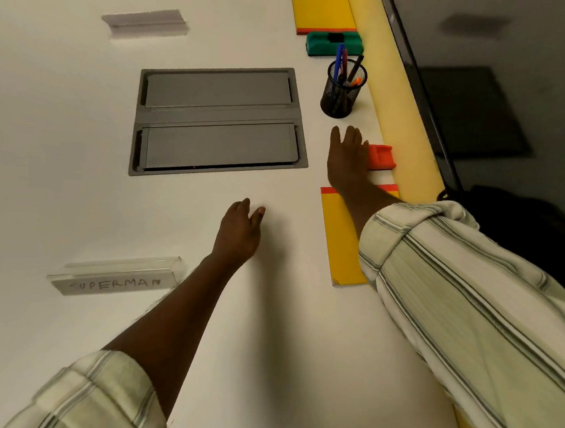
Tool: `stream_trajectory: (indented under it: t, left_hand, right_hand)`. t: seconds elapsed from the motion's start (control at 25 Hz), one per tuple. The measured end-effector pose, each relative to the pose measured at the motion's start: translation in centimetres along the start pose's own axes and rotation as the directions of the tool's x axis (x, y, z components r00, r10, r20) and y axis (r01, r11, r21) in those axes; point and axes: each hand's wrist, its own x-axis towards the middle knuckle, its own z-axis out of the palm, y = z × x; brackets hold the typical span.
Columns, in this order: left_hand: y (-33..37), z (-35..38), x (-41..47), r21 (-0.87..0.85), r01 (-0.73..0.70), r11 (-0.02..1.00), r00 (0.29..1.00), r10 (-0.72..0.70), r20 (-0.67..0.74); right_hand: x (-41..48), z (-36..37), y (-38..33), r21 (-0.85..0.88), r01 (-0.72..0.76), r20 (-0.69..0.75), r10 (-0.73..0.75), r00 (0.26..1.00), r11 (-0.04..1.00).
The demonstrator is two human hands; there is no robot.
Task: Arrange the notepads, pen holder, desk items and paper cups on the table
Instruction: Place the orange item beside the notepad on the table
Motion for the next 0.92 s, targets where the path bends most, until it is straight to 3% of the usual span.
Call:
stream_trajectory:
  t: [0.12, 0.36, 0.52, 0.92]
  left_hand:
    - [0.9, -0.8, -2.5, -0.022, -0.007, 1.000, 0.999, 0.007, 0.032]
    - [0.8, -1.8, -9.3, 0.052, -0.013, 0.999, 0.999, 0.011, 0.034]
    - [0.6, -4.2, -13.9, 0.153, -0.075, 0.985, 0.997, 0.076, -0.002]
    - [3.7, -13.9, -27.2, 0.249, -0.122, 0.961, 0.963, 0.175, -0.204]
  right_hand:
    - [-3.2, -0.5, -2.3, 0.143, -0.059, -0.055, 0.067, 0.996, 0.988]
    - [-11.1, -0.1, -4.8, 0.200, -0.073, 0.038, 0.066, 0.997, 0.977]
    - [-15.9, -1.7, -6.8, 0.270, -0.173, 0.106, 0.150, 0.983, 0.947]
    - [-28.5, -9.7, -9.3, 0.360, -0.063, -0.046, 0.085, 0.995, 0.931]
